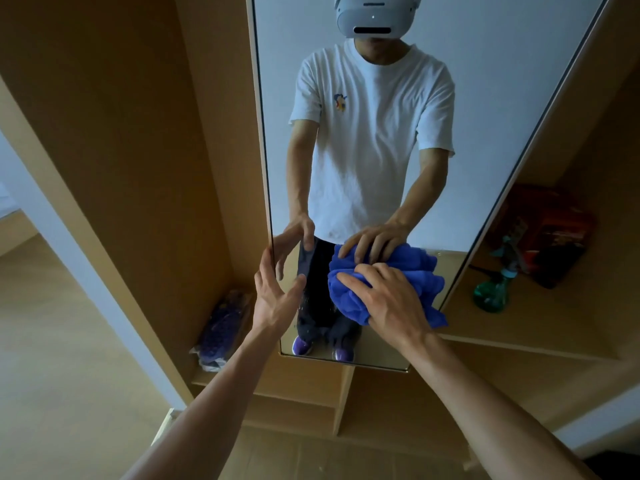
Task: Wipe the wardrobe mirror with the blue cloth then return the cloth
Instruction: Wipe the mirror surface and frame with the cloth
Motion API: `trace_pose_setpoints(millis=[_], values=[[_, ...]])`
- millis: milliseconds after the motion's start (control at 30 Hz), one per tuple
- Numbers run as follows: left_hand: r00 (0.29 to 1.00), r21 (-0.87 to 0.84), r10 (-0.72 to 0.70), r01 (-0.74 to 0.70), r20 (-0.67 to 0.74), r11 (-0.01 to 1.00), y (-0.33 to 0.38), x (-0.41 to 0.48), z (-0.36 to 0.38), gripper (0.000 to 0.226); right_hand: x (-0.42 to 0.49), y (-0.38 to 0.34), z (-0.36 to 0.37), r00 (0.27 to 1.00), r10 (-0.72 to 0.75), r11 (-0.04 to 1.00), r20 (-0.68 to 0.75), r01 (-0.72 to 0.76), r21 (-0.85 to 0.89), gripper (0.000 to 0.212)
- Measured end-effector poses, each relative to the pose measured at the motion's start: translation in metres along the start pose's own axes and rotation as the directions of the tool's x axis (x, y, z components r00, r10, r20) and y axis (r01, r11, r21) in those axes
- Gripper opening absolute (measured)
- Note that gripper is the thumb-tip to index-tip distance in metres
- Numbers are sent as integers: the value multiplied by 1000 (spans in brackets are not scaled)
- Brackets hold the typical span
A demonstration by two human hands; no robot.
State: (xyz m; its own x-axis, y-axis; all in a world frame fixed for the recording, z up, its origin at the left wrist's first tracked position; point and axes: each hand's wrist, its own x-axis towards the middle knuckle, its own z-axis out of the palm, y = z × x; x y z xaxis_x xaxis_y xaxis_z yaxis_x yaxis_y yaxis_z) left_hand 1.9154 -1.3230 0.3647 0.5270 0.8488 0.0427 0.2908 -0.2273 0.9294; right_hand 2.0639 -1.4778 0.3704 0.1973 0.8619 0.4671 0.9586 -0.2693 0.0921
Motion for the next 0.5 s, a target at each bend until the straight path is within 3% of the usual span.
trace_pose_setpoints(millis=[133, 333, 500], values=[[1000, -3, 0, 0, 22, 1000, 0, 0, -1, 91, 8, 14, -20, 997, 44, 999, -58, -42, 31, 73], [1000, -4, 0, 0, 0, 1000, 2, -1, 2, 96, 19, 35, -70, 978, 47, 999, -201, -48, -3, 66], [999, 1, -18, 18, -51, 1000, 2, -2, 11, 85, 21, 47, -87, 962, 34, 998, -272, -46, -36, 63]])
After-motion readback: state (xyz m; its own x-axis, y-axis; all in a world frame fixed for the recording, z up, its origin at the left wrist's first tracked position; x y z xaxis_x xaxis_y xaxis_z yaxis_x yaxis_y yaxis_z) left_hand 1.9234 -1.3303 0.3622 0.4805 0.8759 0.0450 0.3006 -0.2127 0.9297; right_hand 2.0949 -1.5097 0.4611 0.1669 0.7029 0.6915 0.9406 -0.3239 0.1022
